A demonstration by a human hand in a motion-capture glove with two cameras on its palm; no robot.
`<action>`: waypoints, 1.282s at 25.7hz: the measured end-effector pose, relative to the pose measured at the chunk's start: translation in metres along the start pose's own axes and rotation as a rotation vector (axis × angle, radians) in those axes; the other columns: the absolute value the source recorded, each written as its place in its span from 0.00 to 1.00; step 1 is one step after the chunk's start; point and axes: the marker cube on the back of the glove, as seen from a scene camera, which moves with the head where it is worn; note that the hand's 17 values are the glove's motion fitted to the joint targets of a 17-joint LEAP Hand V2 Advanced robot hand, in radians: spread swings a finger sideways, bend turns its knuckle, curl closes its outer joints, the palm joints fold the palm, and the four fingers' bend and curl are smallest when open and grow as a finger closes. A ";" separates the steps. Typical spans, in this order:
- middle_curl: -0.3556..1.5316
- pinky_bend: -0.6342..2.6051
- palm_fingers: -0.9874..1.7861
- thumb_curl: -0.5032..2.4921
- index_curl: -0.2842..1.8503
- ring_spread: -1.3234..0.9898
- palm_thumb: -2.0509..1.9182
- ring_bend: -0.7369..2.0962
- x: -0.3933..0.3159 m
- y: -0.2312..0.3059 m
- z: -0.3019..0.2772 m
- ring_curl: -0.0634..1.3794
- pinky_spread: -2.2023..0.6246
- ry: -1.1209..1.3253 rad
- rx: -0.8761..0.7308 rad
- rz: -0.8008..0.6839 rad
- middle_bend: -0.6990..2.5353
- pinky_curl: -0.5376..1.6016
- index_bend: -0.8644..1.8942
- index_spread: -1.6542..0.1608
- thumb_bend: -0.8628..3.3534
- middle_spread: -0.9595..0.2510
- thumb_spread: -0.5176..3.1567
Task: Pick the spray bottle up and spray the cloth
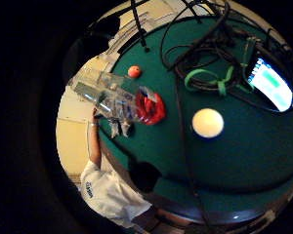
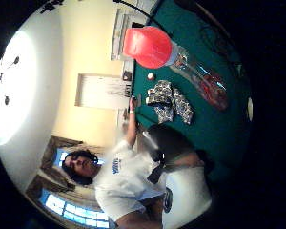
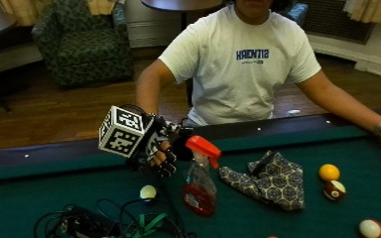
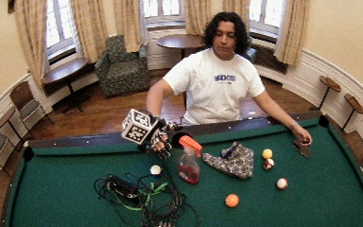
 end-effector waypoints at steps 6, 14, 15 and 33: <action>0.36 0.33 0.51 0.28 0.24 0.52 0.67 0.41 0.007 -0.011 0.010 0.25 0.82 -0.073 0.024 0.003 0.29 0.40 0.35 0.70 0.21 0.69 0.41; 0.37 0.32 0.51 0.28 0.24 0.52 0.69 0.41 0.004 -0.031 0.030 0.26 0.82 -0.232 0.067 -0.042 0.29 0.40 0.36 0.70 0.20 0.68 0.41; 0.37 0.32 0.51 0.28 0.24 0.51 0.69 0.41 0.003 -0.033 0.032 0.26 0.82 -0.250 0.074 -0.046 0.29 0.40 0.36 0.70 0.20 0.68 0.41; 0.38 0.30 0.52 0.29 0.24 0.50 0.73 0.42 -0.009 -0.060 0.059 0.27 0.80 -0.394 0.164 -0.087 0.30 0.40 0.36 0.70 0.20 0.67 0.39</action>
